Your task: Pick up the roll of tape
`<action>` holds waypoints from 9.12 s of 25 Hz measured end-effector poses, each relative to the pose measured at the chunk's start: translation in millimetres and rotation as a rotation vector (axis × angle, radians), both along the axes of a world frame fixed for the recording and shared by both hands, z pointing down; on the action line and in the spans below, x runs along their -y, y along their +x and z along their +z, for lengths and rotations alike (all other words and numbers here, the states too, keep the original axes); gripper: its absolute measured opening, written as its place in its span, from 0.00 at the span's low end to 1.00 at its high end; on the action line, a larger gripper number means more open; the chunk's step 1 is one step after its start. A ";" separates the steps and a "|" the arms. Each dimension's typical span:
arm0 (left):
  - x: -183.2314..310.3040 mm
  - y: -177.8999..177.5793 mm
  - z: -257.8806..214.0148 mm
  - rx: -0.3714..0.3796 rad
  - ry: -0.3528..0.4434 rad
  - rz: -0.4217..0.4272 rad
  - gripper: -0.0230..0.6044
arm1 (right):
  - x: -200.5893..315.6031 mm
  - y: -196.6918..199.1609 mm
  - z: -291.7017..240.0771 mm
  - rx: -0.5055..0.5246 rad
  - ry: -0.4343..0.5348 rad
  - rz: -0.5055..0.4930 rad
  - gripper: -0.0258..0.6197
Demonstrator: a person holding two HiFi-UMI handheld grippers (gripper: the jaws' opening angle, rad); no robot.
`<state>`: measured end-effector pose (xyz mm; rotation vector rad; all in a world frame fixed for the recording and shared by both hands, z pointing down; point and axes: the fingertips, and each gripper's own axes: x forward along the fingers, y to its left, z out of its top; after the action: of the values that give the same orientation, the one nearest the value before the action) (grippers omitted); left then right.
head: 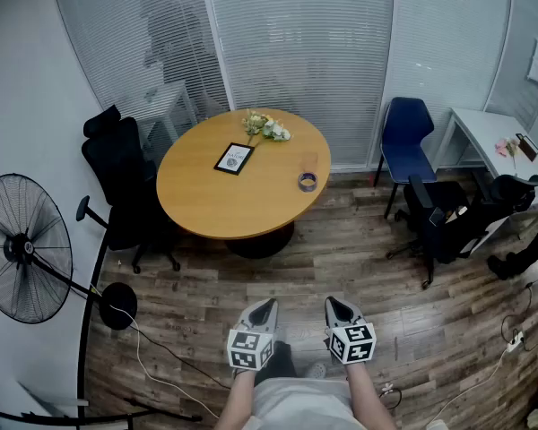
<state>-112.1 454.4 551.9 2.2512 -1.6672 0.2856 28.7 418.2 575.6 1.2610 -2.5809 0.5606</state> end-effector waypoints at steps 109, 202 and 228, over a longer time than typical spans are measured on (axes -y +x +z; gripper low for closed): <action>526.6 -25.0 12.2 -0.081 -0.044 0.214 0.25 | 481.0 -45.1 27.5 0.055 -0.119 0.058 0.26; 647.2 -22.9 248.3 0.222 -0.560 0.205 0.25 | 624.9 8.2 86.2 -0.039 -0.250 -0.062 0.26; 652.2 -27.7 261.4 0.263 -0.574 0.203 0.19 | 615.3 19.4 96.2 -0.043 -0.266 -0.057 0.25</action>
<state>-139.7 -197.8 813.4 1.9893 -1.2442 1.0061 48.1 -197.1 671.8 1.0960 -2.4008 0.8233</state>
